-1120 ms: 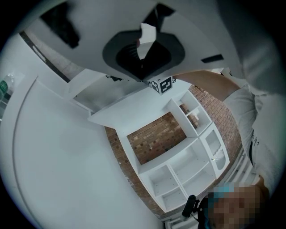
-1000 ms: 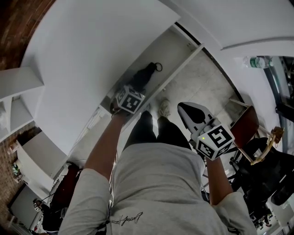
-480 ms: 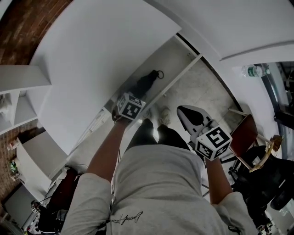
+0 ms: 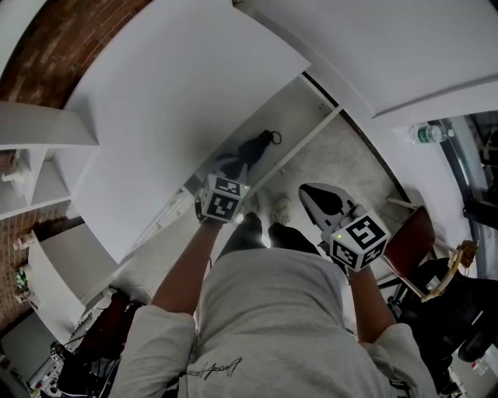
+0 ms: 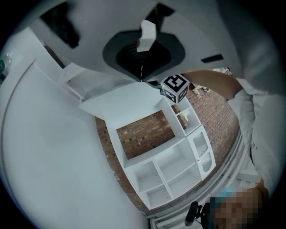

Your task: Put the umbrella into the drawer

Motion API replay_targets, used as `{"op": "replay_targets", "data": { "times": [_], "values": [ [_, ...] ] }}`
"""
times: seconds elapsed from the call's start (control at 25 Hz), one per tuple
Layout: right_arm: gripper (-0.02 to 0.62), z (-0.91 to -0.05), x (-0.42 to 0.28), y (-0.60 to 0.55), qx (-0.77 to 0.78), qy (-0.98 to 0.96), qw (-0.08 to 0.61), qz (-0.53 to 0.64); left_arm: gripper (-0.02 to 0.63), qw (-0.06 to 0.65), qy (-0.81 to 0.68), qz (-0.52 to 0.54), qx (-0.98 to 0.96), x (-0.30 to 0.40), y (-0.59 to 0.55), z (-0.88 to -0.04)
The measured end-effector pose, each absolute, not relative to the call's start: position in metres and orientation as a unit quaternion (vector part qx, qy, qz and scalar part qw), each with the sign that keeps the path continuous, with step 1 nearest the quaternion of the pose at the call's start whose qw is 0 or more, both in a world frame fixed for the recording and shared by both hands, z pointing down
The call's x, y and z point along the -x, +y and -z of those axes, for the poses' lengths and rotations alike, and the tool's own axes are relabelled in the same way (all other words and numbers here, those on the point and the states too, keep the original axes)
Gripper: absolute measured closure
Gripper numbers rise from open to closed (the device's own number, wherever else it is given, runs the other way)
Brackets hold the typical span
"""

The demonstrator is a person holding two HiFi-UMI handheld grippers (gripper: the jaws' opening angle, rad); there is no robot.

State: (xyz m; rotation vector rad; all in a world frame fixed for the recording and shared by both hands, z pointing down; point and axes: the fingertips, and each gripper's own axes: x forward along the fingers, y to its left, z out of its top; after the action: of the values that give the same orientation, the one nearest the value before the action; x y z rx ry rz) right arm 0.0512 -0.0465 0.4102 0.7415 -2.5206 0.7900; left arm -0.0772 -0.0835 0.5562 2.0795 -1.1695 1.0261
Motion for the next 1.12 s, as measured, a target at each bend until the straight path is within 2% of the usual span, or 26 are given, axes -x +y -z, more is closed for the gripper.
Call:
{"op": "replay_targets", "data": {
  "times": [0.28,1.12],
  "values": [
    [0.568,-0.391,-0.043,-0.056,-0.258,-0.910,0.188,-0.265,0.586,0.283,-0.427,-0.356,-0.781,0.068,-0.067,-0.520],
    [0.568,-0.353,-0.043,-0.055,-0.275,-0.919,0.166,-0.229,0.589,0.274,-0.425,-0.258,-0.823,0.040,-0.046,-0.410]
  ]
}}
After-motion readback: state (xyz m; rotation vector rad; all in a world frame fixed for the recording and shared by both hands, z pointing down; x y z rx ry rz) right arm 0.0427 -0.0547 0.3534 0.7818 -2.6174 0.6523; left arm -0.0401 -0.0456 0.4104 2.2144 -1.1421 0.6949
